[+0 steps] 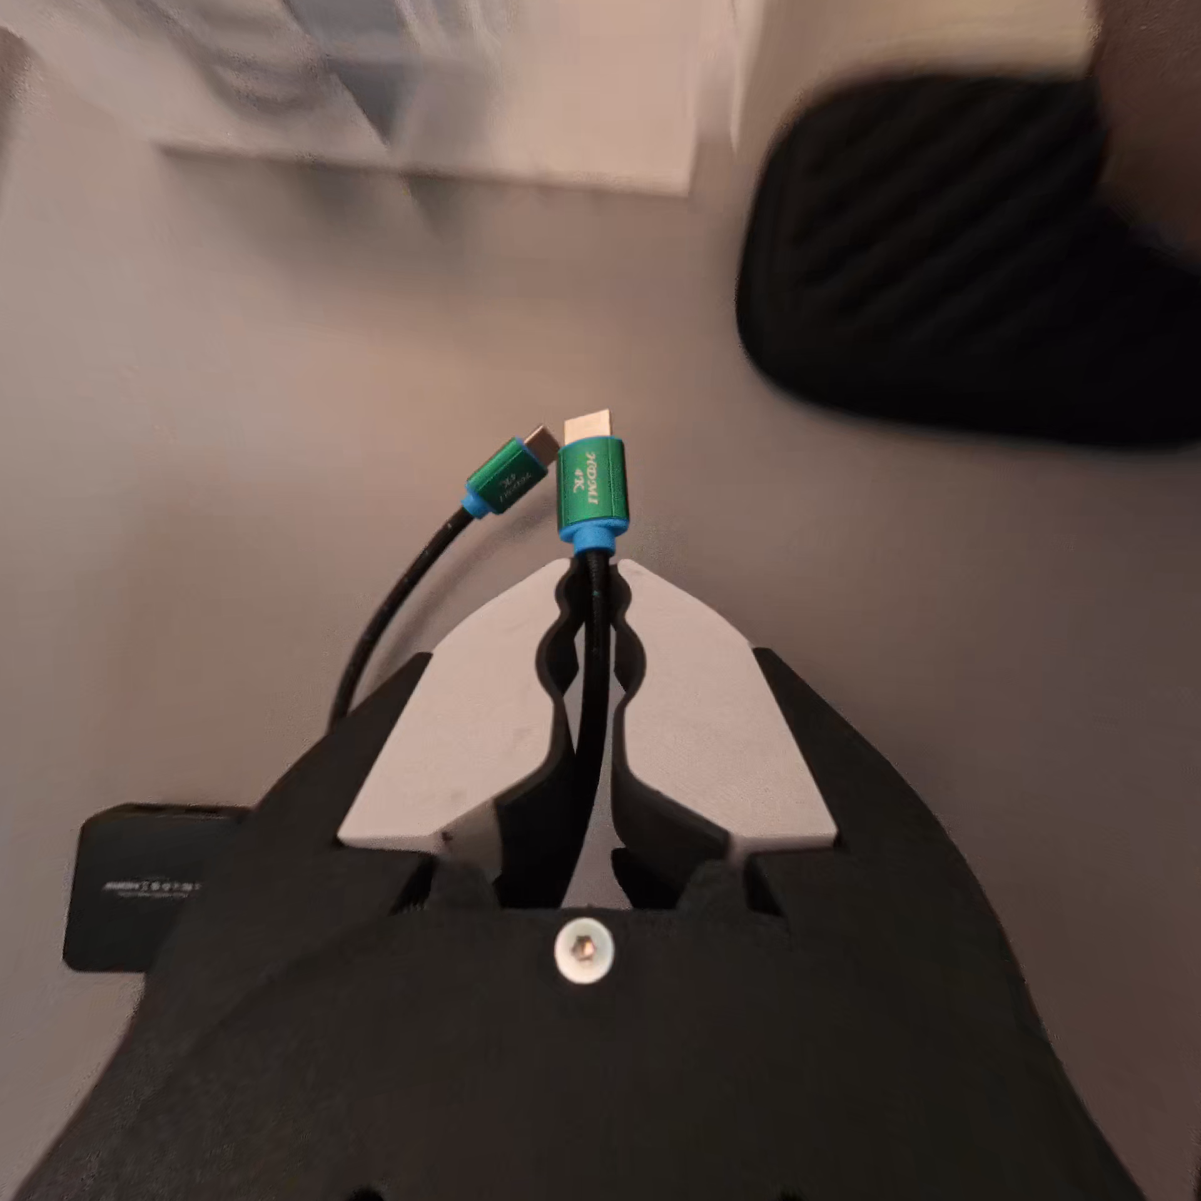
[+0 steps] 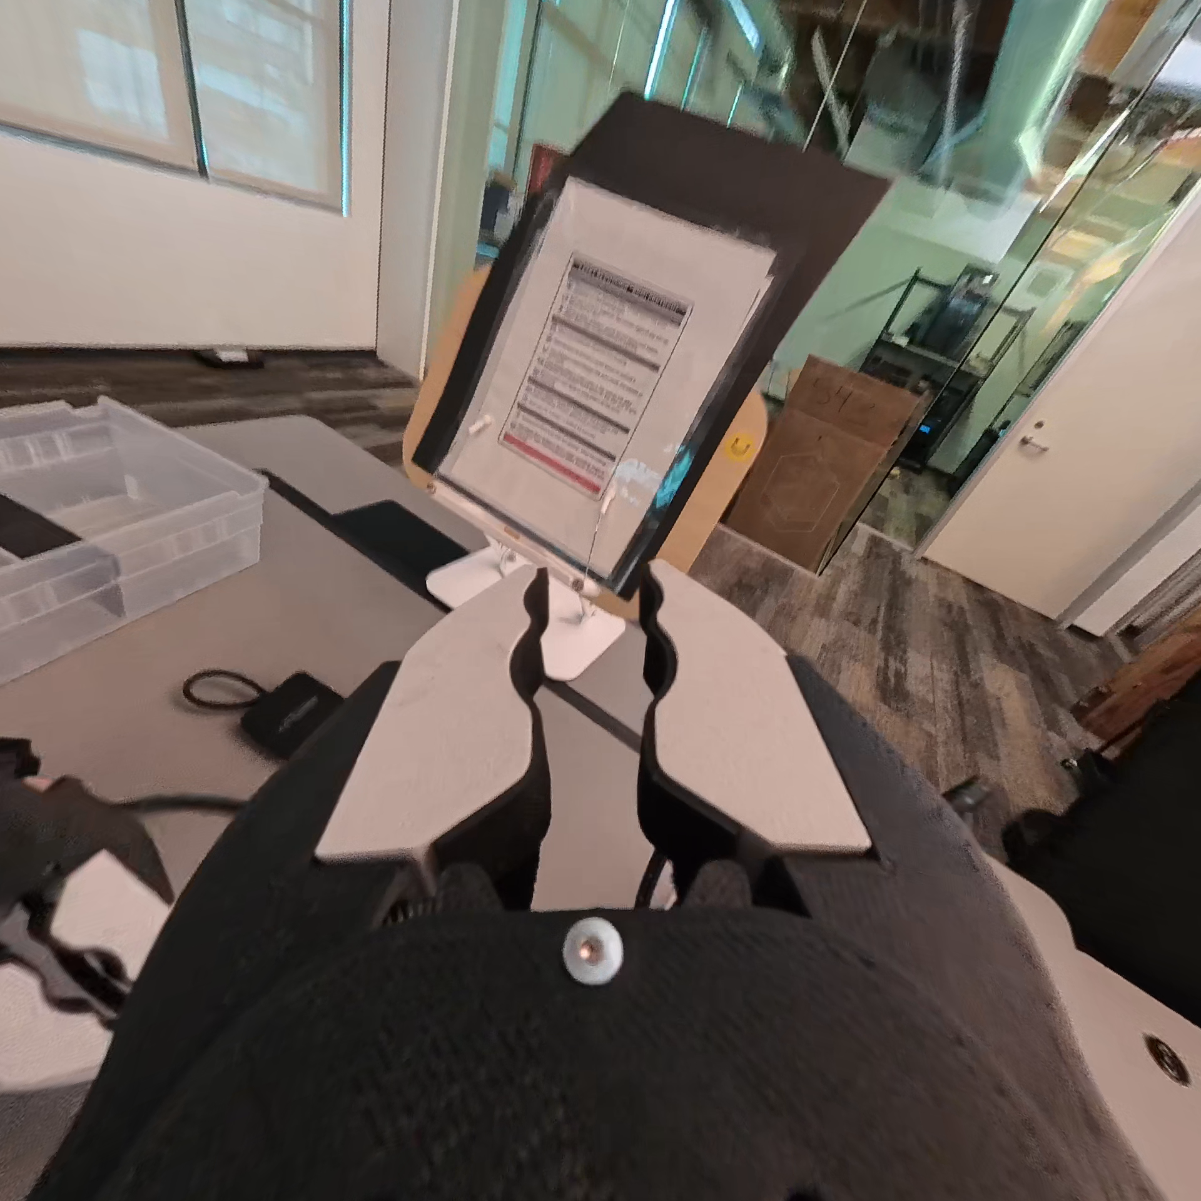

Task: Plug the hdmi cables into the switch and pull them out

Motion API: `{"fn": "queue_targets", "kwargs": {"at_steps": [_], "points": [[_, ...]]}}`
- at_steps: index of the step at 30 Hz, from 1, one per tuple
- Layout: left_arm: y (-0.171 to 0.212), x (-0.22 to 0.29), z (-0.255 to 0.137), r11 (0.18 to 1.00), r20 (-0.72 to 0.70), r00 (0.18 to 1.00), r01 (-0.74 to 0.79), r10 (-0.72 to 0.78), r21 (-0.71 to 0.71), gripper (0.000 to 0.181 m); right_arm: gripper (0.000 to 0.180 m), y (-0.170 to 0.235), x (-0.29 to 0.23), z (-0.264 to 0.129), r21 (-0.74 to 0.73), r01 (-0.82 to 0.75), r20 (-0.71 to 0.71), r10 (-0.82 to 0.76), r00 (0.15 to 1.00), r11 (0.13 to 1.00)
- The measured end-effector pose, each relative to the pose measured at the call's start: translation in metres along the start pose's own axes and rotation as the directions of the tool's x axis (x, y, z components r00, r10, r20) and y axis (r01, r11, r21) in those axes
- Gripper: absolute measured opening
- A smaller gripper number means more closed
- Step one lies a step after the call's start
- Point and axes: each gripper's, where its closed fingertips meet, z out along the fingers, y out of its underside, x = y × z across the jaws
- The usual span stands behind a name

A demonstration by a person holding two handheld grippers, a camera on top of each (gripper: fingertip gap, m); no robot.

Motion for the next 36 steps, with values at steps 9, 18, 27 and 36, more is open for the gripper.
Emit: {"fn": "queue_targets", "kwargs": {"at_steps": [9, 18, 27, 36], "points": [[-0.126, -0.066, -0.179, 0.448, -0.169, 0.948, 0.28, -0.271, 0.849, 0.005, 0.044, -0.086, -0.016, -0.064, 0.46, -0.375, 0.283, 0.268, 0.921, 0.805], [-0.161, -0.061, -0.242, 0.205, -0.15, 0.978, 0.177, -0.143, 0.963, 0.005, 0.044, -0.086, -0.103, -0.035, 0.175, -0.643, 0.761, 0.312, 0.569, 0.745], [-0.163, -0.063, -0.224, 0.278, -0.114, 0.985, 0.146, -0.127, 0.95, 0.005, 0.038, -0.074, -0.12, -0.011, 0.192, -0.573, 0.691, 0.305, 0.655, 0.797], [-0.146, -0.076, -0.22, 0.431, -0.042, 0.986, 0.107, -0.159, 0.896, 0.039, 0.02, -0.066, -0.11, -0.004, 0.318, -0.358, 0.492, 0.17, 0.854, 0.878]]}}
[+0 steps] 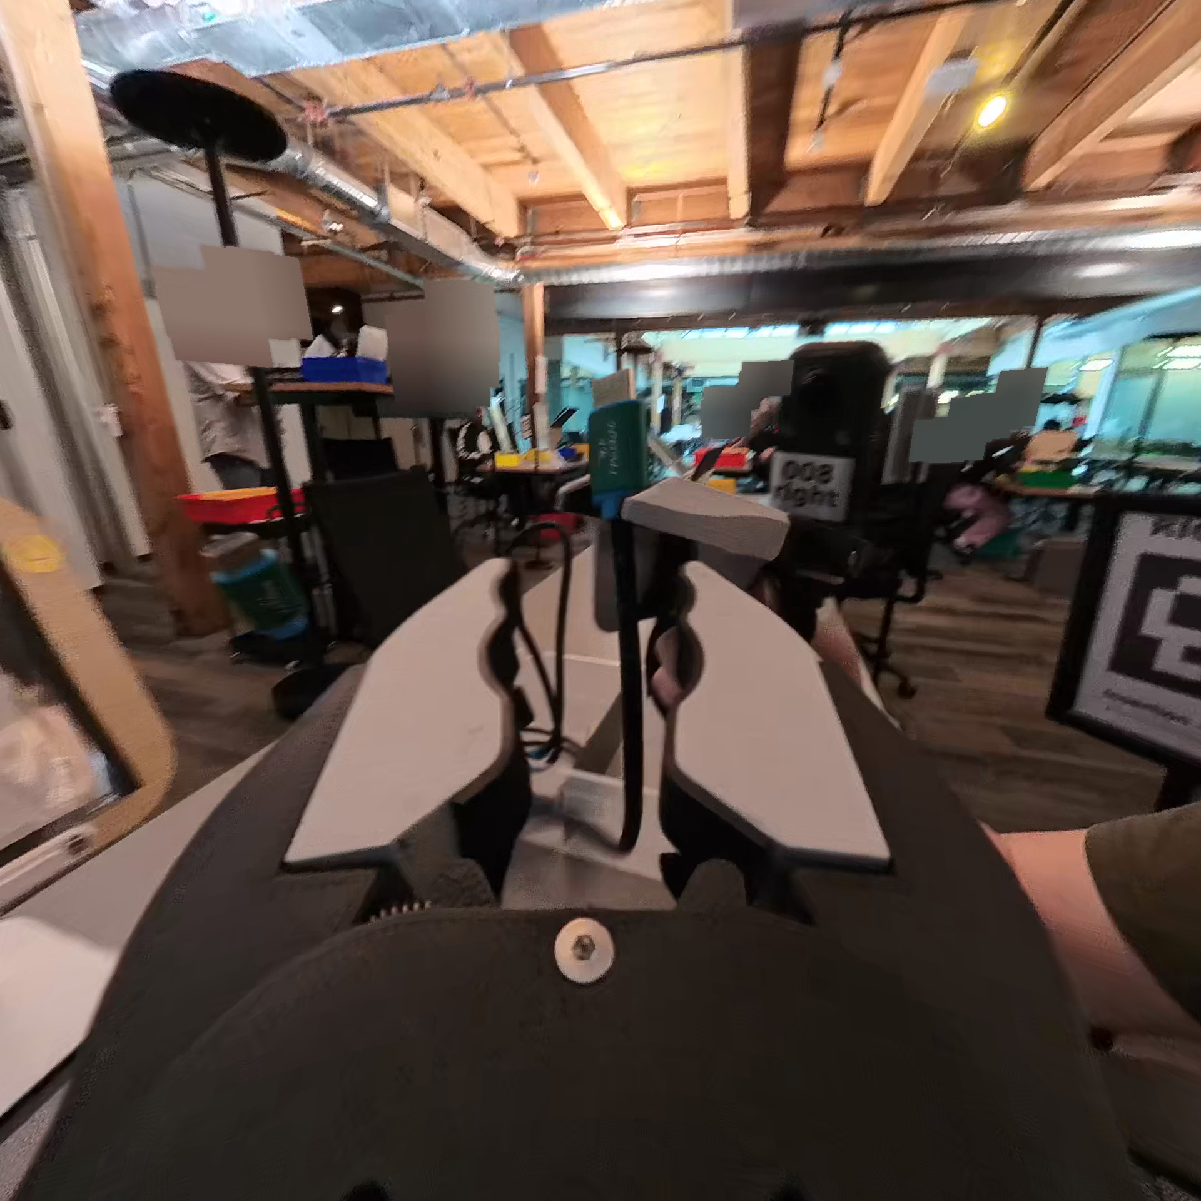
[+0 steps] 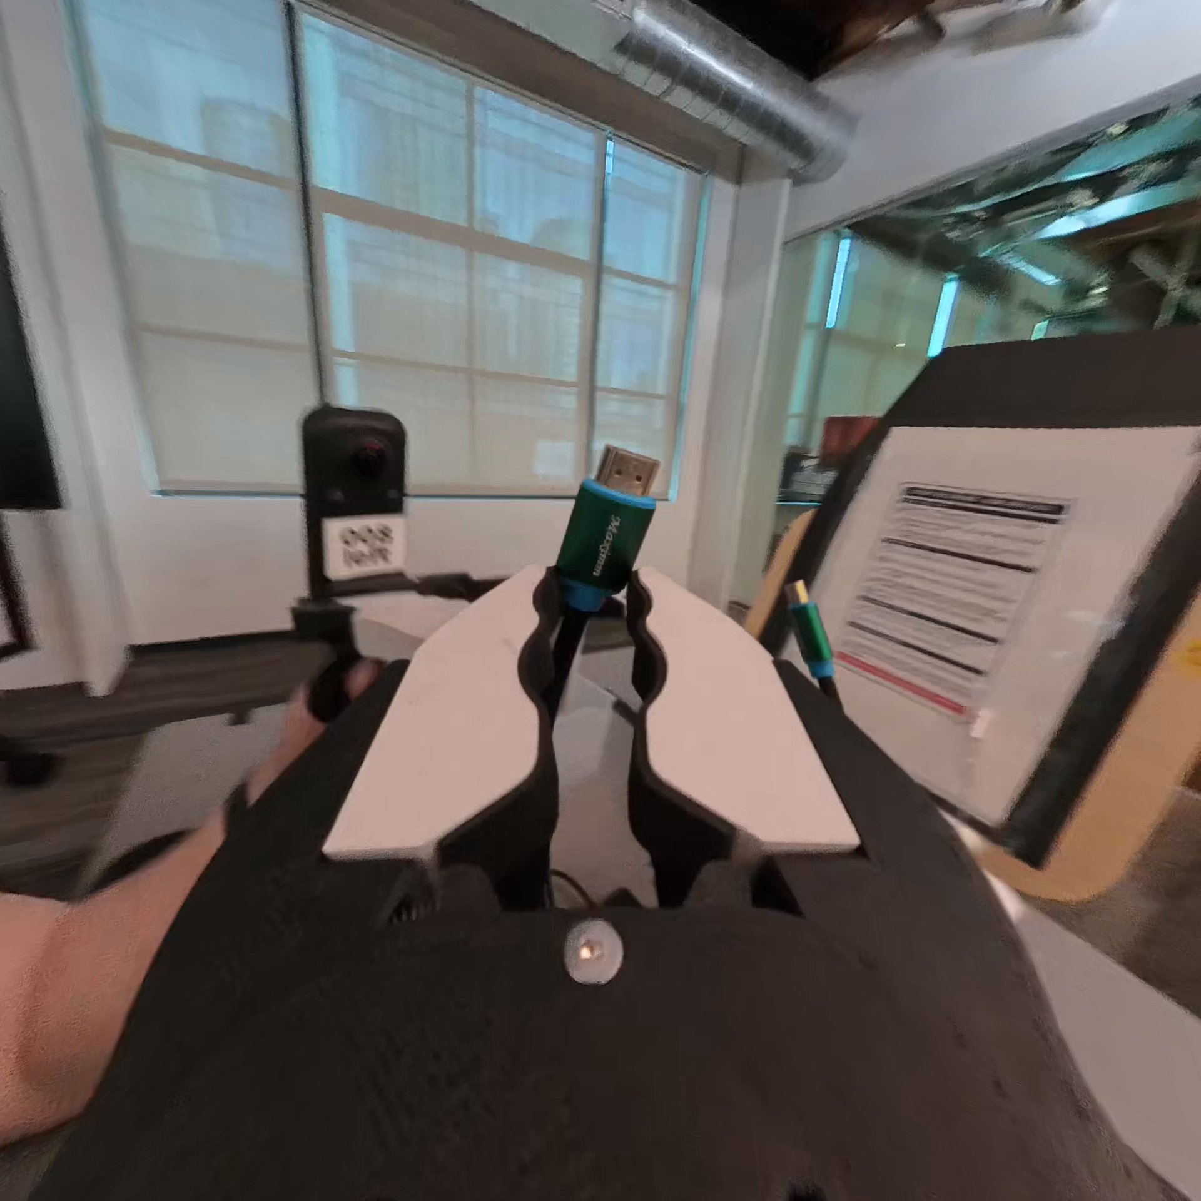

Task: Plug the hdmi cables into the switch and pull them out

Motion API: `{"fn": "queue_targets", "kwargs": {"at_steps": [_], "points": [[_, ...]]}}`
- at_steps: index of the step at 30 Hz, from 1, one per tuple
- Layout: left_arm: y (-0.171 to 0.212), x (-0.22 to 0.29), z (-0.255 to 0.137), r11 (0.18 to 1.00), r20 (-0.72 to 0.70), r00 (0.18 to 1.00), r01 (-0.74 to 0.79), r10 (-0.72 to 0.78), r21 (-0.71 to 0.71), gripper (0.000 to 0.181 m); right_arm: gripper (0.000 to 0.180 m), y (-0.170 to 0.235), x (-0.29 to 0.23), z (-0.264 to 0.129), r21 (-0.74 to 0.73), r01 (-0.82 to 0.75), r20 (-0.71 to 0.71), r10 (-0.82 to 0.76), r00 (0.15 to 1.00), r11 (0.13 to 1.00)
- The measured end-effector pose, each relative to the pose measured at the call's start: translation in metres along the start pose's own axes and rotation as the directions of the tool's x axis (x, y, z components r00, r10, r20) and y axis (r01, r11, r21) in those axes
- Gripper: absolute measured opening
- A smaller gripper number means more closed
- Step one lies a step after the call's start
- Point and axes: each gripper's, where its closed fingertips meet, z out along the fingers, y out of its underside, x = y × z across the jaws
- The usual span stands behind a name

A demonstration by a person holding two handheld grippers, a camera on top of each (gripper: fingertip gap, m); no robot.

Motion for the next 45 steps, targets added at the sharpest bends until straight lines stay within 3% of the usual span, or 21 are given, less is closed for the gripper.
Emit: {"fn": "queue_targets", "kwargs": {"at_steps": [3, 7, 12, 18, 23, 29, 34, 38, 42, 45], "points": [[-0.014, -0.011, -0.022, 1.0, 0.072, 0.997, -0.012, 0.014, -0.022, 0.063, 0.02, 0.009, 0.009, 0.0, -0.091, 0.14, -0.079, -0.147, 0.986, 0.986], [-0.033, -0.009, -0.037, 1.0, 0.129, 0.992, -0.011, 0.008, 0.022, 0.056, 0.02, 0.012, -0.002, 0.005, -0.113, 0.378, -0.104, -0.389, 0.915, 0.919], [-0.021, -0.003, -0.03, 0.997, 0.164, 0.986, 0.003, 0.009, -0.072, 0.056, 0.02, 0.023, -0.02, 0.014, -0.155, 0.618, -0.107, -0.635, 0.765, 0.771], [0.002, -0.011, -0.022, 0.984, 0.19, 0.982, 0.01, 0.024, -0.179, 0.046, 0.02, 0.038, -0.024, 0.021, -0.224, 0.717, -0.088, -0.747, 0.66, 0.66], [0.013, -0.01, -0.022, 0.967, 0.149, 0.986, -0.031, 0.07, -0.251, 0.011, 0.021, 0.048, -0.016, 0.023, -0.264, 0.745, -0.076, -0.783, 0.617, 0.613], [0.005, -0.041, -0.032, 0.987, 0.248, 0.969, 0.029, 0.012, -0.16, 0.011, 0.024, 0.048, -0.02, 0.025, -0.235, 0.784, -0.107, -0.817, 0.567, 0.575], [-0.003, -0.062, -0.049, 0.982, 0.234, 0.958, 0.181, -0.166, -0.045, 0.011, 0.018, 0.071, -0.061, 0.04, -0.136, 0.729, 0.039, -0.732, 0.681, 0.671], [-0.005, -0.074, -0.059, 0.979, 0.261, 0.947, 0.201, -0.189, -0.018, 0.01, 0.012, 0.106, -0.095, 0.054, -0.123, 0.623, 0.197, -0.596, 0.778, 0.773], [-0.003, -0.084, -0.066, 0.98, 0.306, 0.935, 0.196, -0.176, -0.033, 0.01, 0.011, 0.144, -0.104, 0.064, -0.239, 0.526, 0.288, -0.458, 0.841, 0.816], [-0.004, -0.088, -0.071, 0.983, 0.338, 0.928, 0.181, -0.158, -0.035, 0.01, 0.008, 0.16, -0.098, 0.069, -0.288, 0.421, 0.272, -0.348, 0.897, 0.86]]}}
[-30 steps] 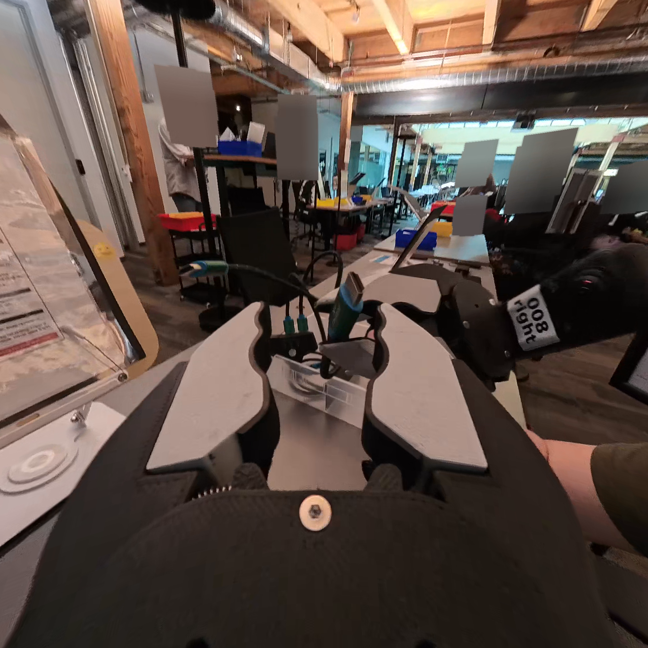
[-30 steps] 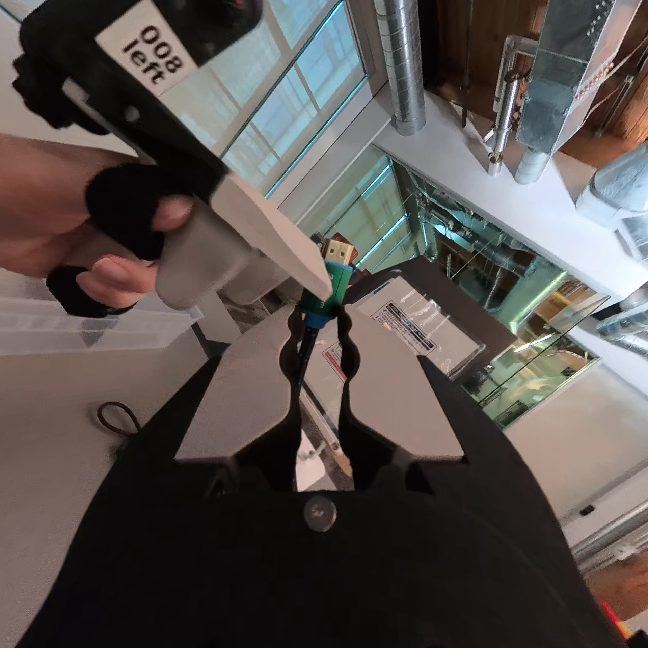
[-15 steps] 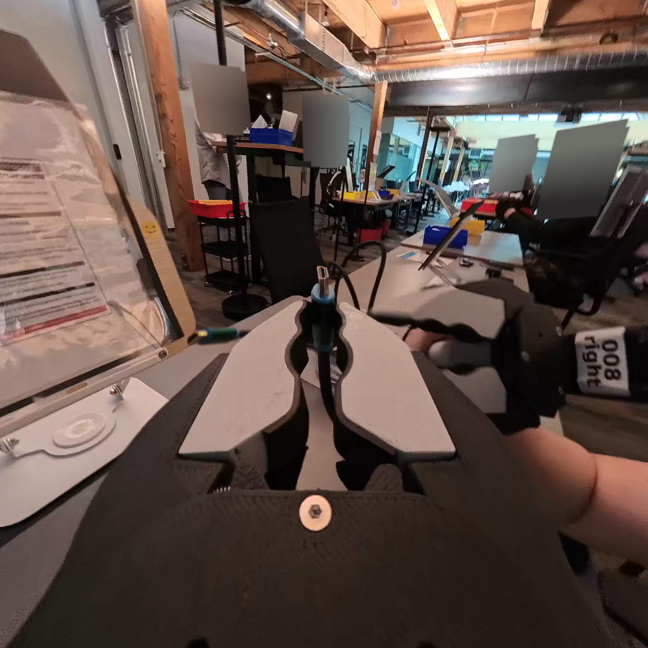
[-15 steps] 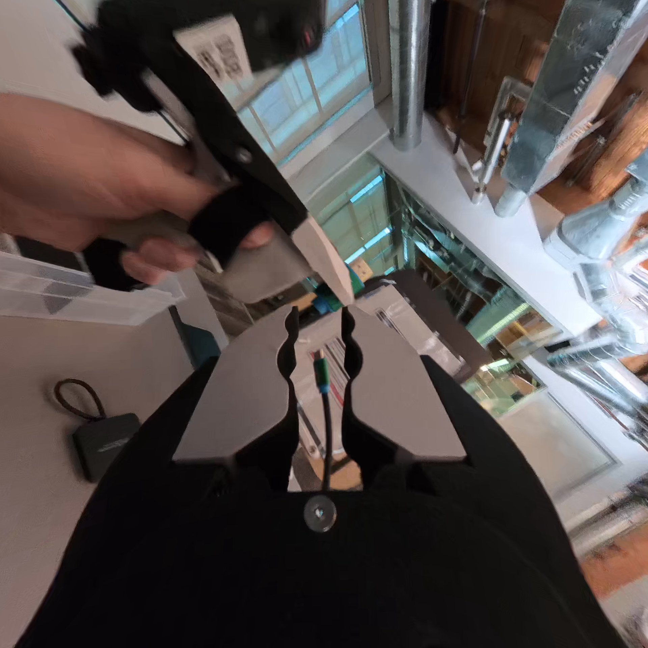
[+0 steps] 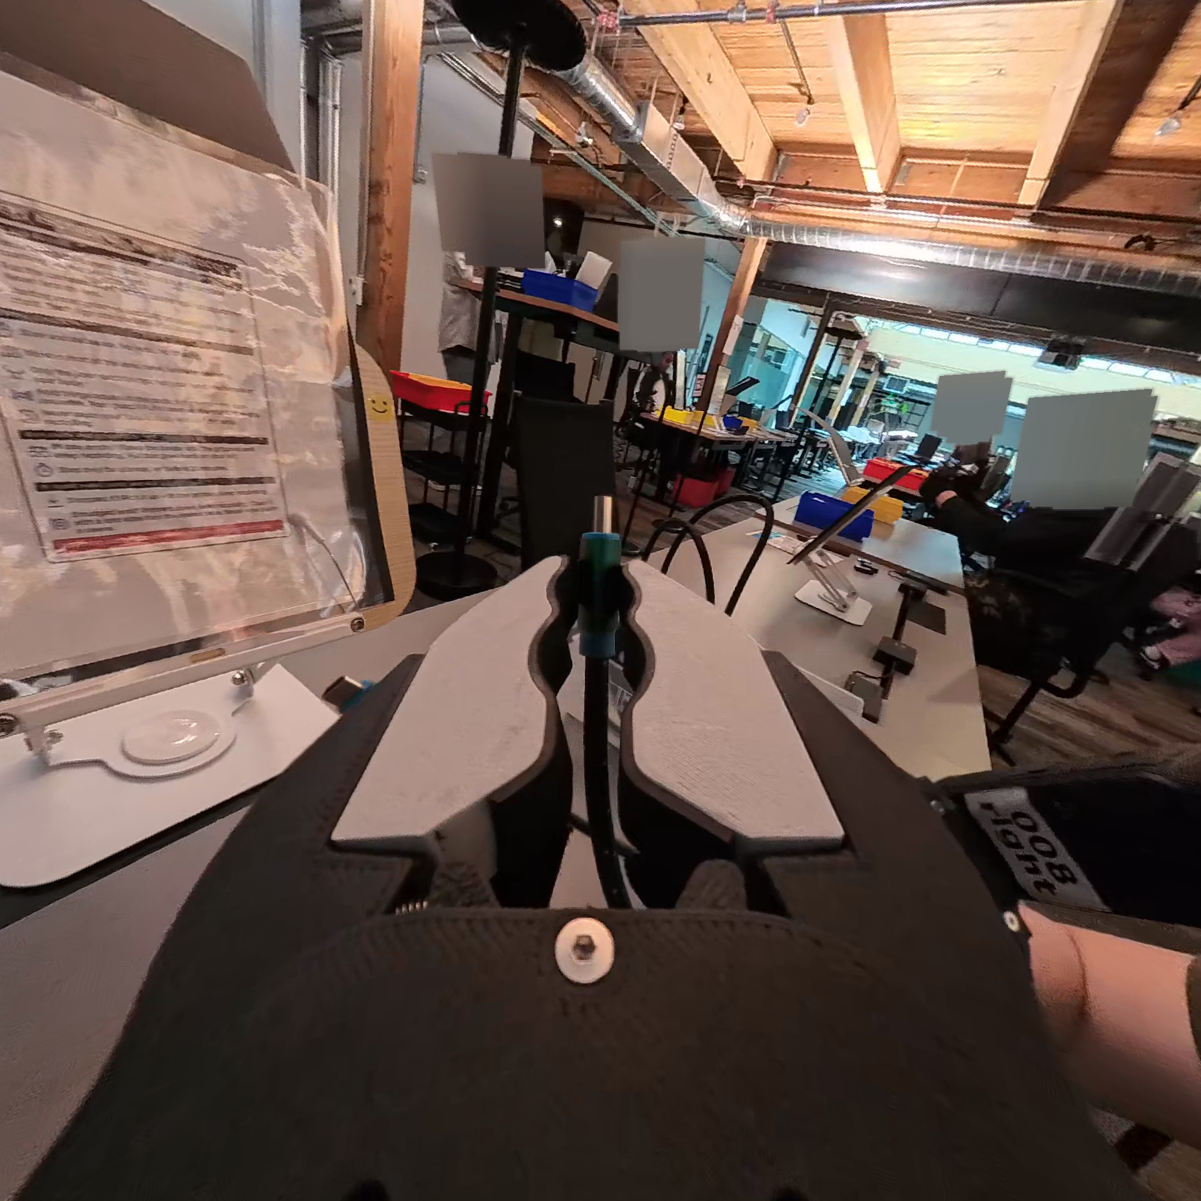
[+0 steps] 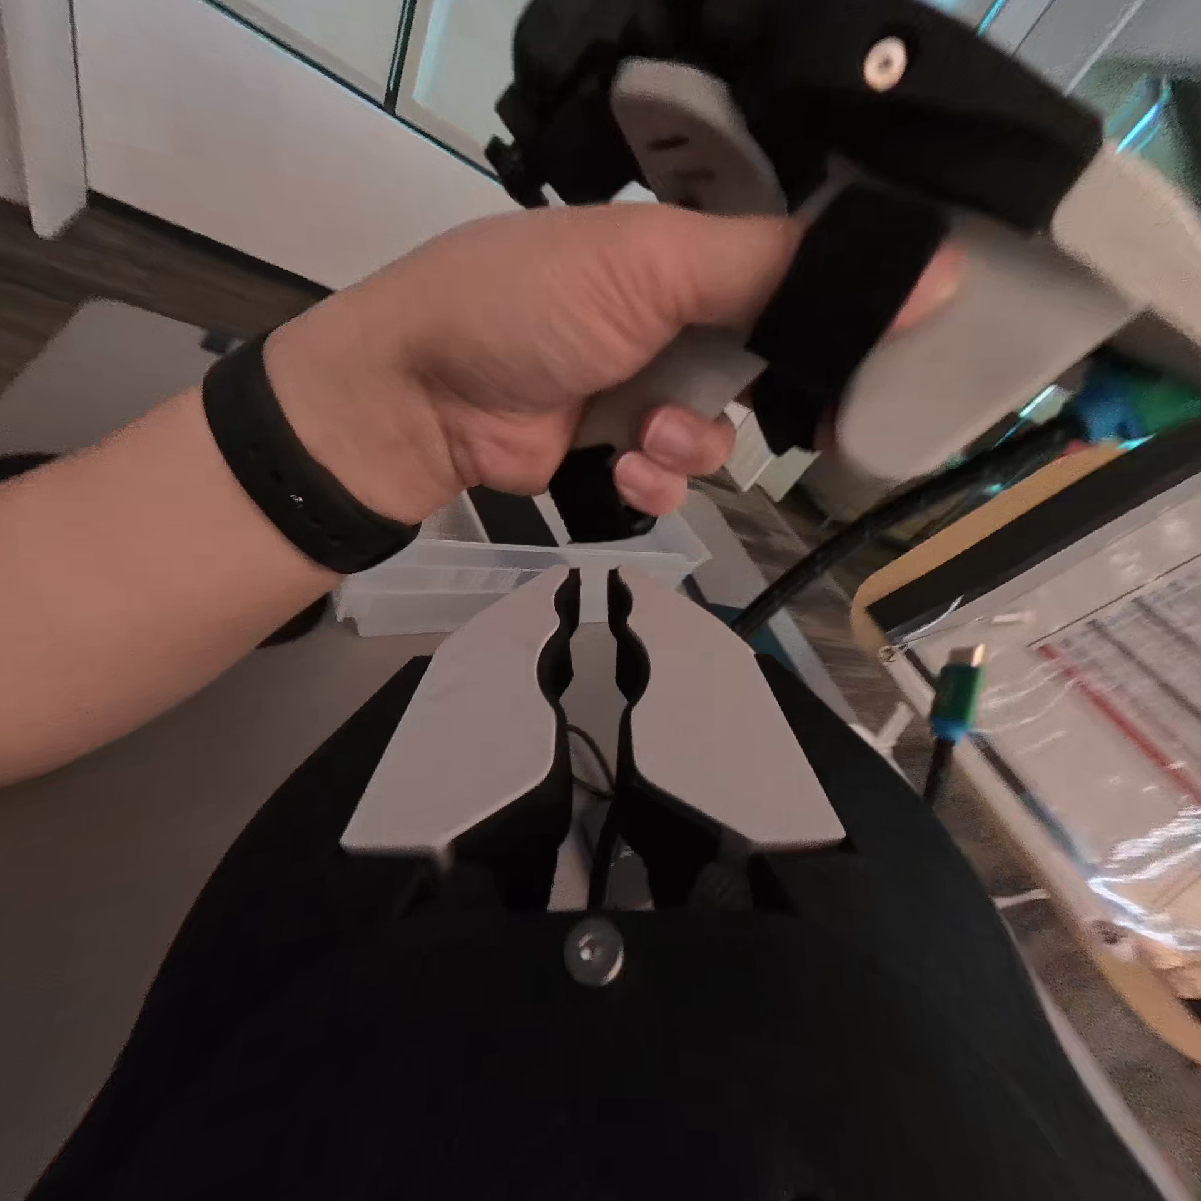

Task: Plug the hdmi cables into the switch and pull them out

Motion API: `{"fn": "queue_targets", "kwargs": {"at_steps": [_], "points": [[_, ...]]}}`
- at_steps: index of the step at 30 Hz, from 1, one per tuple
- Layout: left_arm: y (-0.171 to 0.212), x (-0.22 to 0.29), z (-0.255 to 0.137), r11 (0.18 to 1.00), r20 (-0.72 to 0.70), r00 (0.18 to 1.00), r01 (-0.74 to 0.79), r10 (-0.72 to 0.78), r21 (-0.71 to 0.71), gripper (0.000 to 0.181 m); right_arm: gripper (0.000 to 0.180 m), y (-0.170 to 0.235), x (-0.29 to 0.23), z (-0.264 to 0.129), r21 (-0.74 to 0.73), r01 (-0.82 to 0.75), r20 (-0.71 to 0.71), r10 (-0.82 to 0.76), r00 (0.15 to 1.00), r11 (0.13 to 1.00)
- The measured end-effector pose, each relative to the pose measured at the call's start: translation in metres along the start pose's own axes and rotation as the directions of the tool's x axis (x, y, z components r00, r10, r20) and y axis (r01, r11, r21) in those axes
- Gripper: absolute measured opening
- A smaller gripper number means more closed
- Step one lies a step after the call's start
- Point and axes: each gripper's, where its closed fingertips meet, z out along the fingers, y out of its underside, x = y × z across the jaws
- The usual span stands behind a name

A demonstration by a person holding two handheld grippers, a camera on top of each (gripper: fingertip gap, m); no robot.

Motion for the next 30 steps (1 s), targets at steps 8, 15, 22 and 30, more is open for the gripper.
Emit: {"fn": "queue_targets", "kwargs": {"at_steps": [8, 15, 22, 30], "points": [[0.0, -0.012, -0.003, 0.998, 0.092, 0.994, -0.062, 0.063, -0.014, 0.011, 0.008, 0.015, -0.039, 0.021, -0.066, 0.012, 0.096, -0.006, 0.995, 0.998], [-0.003, -0.014, -0.006, 0.999, 0.089, 0.995, -0.053, 0.053, -0.004, 0.01, 0.0, 0.006, -0.057, 0.023, -0.107, 0.153, 0.05, -0.149, 0.988, 0.982], [-0.004, -0.016, -0.008, 0.999, 0.099, 0.994, -0.044, 0.043, 0.006, 0.01, 0.001, 0.028, -0.039, 0.027, -0.249, -0.041, -0.062, 0.026, 0.998, 0.968], [-0.01, -0.013, -0.009, 0.998, 0.102, 0.994, -0.036, 0.031, 0.051, 0.011, 0.0, 0.063, 0.012, 0.021, -0.228, -0.385, -0.204, 0.343, 0.917, 0.894]]}}
